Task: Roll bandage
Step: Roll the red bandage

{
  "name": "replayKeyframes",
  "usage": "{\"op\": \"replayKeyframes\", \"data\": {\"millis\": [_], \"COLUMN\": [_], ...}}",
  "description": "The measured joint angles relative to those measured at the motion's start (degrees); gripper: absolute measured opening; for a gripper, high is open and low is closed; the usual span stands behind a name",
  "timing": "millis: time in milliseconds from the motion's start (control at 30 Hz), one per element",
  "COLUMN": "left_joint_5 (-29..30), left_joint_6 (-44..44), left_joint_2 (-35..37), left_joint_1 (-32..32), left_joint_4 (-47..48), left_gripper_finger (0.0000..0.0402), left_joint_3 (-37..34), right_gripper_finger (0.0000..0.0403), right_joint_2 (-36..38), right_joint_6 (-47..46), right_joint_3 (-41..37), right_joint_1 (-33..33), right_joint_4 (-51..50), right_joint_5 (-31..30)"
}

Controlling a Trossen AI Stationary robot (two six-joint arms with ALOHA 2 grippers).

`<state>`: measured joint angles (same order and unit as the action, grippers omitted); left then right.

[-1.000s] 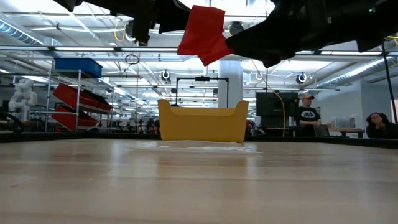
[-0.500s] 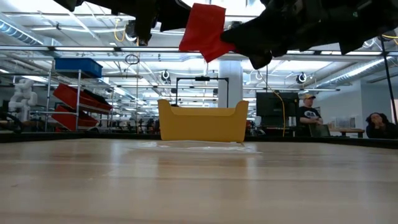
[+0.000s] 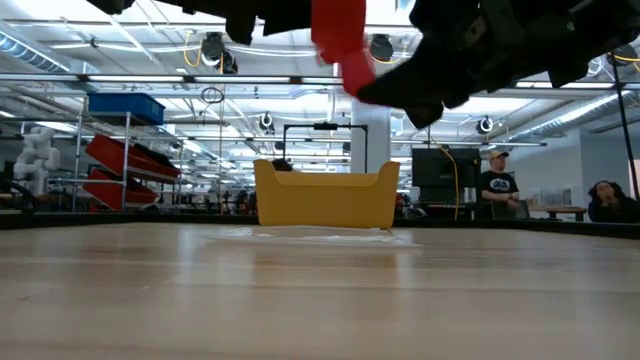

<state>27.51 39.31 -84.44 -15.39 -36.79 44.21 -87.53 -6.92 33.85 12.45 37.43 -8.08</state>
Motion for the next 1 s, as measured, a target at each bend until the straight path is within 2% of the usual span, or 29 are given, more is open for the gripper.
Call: {"op": "replayKeyframes", "data": {"millis": [200,467,867,1000], "left_joint_5": [0.0,0.0,1.0,1.0], "left_joint_6": [0.0,0.1,1.6,-0.2], "left_joint_2": [1.0,0.9,0.9,0.9], "left_joint_1": [-0.1,0.1,0.0,0.0], "left_joint_4": [-3.9,-4.8,-4.5,-3.4], "left_gripper_finger": [0.0013,0.0013,0.0013,0.0013], "left_joint_3": [0.0,0.0,0.0,0.0], "right_gripper_finger": [0.0,0.0,0.0,0.0], "right_joint_2": [0.0,-1.4,-8.5,-8.7], "right_joint_6": [-3.4,-4.3,-5.9,-2.9], "right_joint_3": [0.0,0.0,0.0,0.0], "right_joint_1": [0.8,4.1,8.7,9.6], "right_joint_4": [-5.7,-4.9,2.8,4.2], "right_joint_5": [-0.8,-1.5,-12.7,-15.5]}}
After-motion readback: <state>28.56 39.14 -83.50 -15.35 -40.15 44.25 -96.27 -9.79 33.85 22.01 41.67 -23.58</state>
